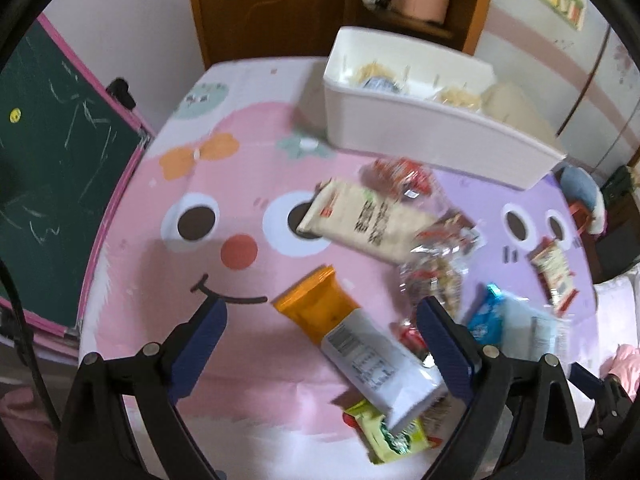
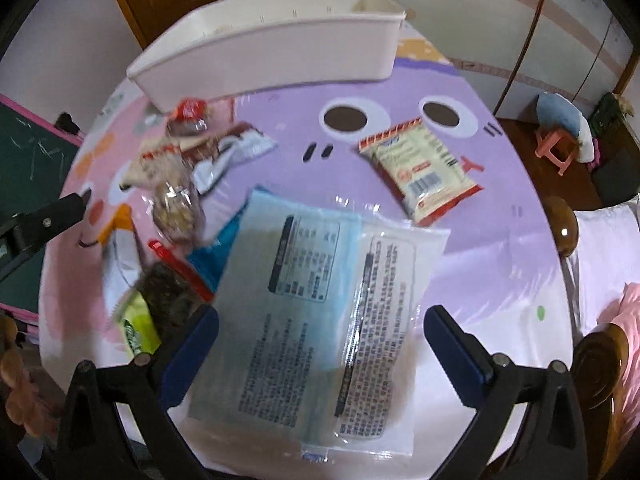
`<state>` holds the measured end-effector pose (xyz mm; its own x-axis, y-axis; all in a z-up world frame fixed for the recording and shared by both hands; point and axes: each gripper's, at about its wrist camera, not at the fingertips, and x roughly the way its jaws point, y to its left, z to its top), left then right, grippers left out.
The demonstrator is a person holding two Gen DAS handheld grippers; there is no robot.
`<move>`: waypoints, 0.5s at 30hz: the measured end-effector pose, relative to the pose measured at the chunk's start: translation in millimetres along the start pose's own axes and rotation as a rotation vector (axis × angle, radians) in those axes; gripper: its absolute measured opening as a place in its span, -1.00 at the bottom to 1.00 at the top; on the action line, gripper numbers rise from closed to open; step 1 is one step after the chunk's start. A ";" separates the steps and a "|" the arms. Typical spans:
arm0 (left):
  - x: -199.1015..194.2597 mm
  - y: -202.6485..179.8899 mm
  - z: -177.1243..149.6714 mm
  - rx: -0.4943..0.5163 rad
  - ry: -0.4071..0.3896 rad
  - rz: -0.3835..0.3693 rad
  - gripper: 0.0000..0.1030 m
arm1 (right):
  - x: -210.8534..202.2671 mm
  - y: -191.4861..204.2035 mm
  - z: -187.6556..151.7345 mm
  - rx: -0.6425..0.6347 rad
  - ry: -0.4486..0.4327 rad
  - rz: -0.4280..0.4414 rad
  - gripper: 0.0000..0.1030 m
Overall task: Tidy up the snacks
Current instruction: 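Move both tools back over the remaining snacks on the table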
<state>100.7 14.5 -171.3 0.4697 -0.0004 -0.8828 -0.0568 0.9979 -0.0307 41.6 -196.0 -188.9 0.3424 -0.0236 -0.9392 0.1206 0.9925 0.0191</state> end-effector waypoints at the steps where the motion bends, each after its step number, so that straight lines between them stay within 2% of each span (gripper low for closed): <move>1: 6.7 0.5 -1.1 -0.009 0.013 0.000 0.85 | 3.3 0.1 -0.8 0.000 0.007 -0.001 1.00; 9: 42.2 2.4 -6.9 -0.040 0.110 -0.007 0.85 | 19.9 -1.7 0.4 -0.009 0.044 -0.016 1.00; 15: 52.8 4.0 -12.9 -0.050 0.165 -0.021 0.85 | 28.0 -3.4 0.1 -0.001 0.083 -0.039 1.00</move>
<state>114.0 17.7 -224.1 0.3200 -0.0358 -0.9467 -0.0940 0.9932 -0.0694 50.8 -200.0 -215.3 0.2594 -0.0521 -0.9644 0.1313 0.9912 -0.0182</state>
